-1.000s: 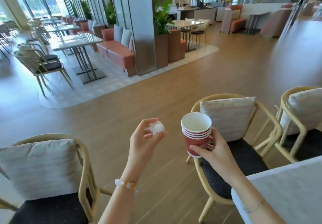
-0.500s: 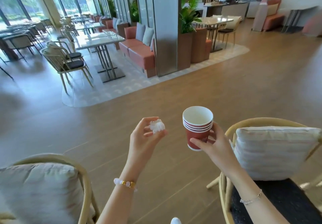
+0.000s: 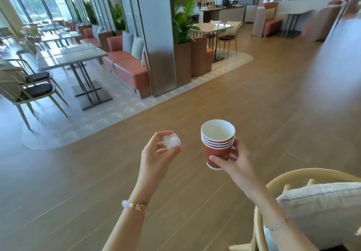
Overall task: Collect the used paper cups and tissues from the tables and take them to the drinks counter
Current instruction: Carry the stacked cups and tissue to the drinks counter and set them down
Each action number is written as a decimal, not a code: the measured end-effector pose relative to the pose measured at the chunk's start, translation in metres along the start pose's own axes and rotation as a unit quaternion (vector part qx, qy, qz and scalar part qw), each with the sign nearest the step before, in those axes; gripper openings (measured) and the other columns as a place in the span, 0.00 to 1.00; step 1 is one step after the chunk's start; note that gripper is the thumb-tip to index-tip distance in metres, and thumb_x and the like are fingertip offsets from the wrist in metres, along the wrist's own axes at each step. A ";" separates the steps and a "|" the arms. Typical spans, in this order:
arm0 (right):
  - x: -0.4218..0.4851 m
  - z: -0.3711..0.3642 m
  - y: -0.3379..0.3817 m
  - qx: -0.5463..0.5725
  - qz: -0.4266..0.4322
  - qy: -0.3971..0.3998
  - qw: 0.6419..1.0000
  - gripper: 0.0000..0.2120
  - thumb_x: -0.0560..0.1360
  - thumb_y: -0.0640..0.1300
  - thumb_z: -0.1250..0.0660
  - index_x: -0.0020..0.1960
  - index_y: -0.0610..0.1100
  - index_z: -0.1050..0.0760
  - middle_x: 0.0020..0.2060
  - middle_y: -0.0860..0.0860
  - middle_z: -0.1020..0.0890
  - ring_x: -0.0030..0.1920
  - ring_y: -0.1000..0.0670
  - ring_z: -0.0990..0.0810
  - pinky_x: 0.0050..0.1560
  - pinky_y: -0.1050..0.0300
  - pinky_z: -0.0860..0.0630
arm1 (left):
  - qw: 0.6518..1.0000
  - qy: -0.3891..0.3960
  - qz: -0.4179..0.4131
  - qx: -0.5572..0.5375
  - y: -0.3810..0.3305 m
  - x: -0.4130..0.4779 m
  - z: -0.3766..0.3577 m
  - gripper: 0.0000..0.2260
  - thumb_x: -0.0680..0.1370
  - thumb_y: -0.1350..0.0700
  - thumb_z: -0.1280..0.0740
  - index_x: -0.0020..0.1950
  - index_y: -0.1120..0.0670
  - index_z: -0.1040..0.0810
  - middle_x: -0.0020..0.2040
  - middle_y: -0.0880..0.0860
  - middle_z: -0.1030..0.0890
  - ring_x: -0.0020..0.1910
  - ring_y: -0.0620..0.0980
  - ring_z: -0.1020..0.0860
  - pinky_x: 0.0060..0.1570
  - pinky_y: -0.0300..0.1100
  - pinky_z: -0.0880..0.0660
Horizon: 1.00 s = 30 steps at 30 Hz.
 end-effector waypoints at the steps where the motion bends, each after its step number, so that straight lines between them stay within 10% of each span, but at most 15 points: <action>1: 0.012 0.001 -0.003 0.000 -0.003 -0.008 1.000 0.29 0.60 0.45 0.23 0.59 0.51 0.28 0.44 0.56 0.17 0.46 0.59 0.17 0.42 0.69 0.24 | 1.000 0.008 0.000 -0.003 0.004 0.015 -0.005 0.14 0.68 0.57 0.24 0.49 0.43 0.21 0.46 0.45 0.17 0.46 0.43 0.20 0.43 0.34 0.24; 30: 0.449 0.102 -0.075 -0.015 -0.010 -0.266 0.964 0.30 0.62 0.46 0.24 0.62 0.53 0.29 0.54 0.53 0.19 0.54 0.55 0.19 0.50 0.62 0.23 | 0.953 0.290 -0.064 -0.066 0.083 0.518 -0.283 0.13 0.69 0.58 0.25 0.50 0.46 0.22 0.48 0.46 0.18 0.47 0.43 0.20 0.46 0.32 0.26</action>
Point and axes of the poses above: each hand's wrist, its own x-axis towards the middle knuckle, its own z-axis out of the back of the hand, y = z × x, the point moved 3 cm from there along x, towards the middle knuckle
